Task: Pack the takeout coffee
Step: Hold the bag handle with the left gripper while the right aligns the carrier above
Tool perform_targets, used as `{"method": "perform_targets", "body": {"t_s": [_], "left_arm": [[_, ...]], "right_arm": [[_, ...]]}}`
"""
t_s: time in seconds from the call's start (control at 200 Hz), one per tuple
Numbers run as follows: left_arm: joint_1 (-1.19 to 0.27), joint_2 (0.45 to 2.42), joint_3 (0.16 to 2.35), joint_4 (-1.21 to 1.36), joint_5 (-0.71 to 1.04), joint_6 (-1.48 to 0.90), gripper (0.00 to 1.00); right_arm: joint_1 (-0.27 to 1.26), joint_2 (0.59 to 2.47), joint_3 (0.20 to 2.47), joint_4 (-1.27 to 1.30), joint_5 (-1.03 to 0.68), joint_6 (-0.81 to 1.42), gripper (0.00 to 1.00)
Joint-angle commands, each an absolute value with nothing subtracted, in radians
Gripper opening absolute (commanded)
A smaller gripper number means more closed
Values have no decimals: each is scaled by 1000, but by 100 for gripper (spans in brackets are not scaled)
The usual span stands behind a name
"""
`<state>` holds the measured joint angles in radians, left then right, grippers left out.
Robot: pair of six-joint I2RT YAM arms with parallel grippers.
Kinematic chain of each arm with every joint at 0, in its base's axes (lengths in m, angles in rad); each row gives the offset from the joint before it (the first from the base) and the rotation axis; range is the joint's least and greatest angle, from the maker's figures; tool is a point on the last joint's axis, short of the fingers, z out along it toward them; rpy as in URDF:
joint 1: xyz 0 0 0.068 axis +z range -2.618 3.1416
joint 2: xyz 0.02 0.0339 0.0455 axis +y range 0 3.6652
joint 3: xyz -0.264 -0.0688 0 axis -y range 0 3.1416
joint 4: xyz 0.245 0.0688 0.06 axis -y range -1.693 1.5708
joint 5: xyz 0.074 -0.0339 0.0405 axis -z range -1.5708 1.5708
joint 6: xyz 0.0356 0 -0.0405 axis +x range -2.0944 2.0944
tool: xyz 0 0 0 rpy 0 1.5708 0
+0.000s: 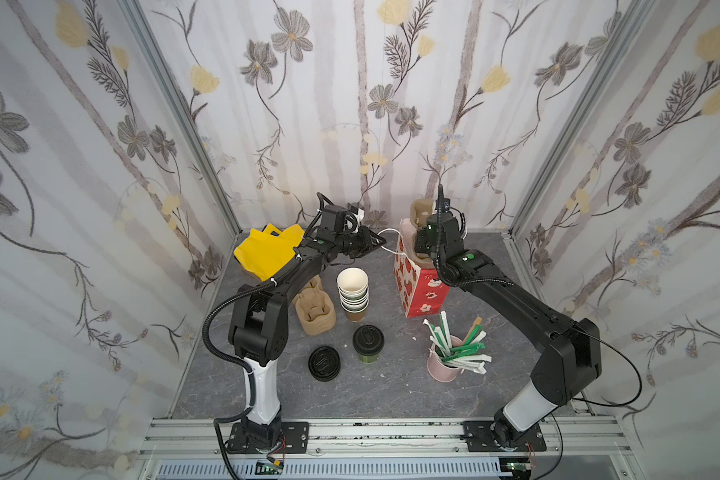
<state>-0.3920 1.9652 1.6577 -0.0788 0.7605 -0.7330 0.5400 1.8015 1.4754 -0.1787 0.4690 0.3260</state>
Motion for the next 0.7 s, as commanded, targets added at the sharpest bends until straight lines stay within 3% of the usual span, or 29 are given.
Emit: {"method": "perform_targets", "body": {"t_s": [0.0, 0.45, 0.699], "left_arm": [[-392, 1974, 1666, -58, 783, -736, 12], [-393, 1972, 1663, -58, 783, -751, 0], [-393, 1964, 1655, -58, 753, -759, 0]], "right_arm": [[543, 1809, 1464, -98, 503, 305, 28], [558, 1742, 1368, -33, 477, 262, 29], [568, 1698, 1364, -107, 460, 265, 29]]}}
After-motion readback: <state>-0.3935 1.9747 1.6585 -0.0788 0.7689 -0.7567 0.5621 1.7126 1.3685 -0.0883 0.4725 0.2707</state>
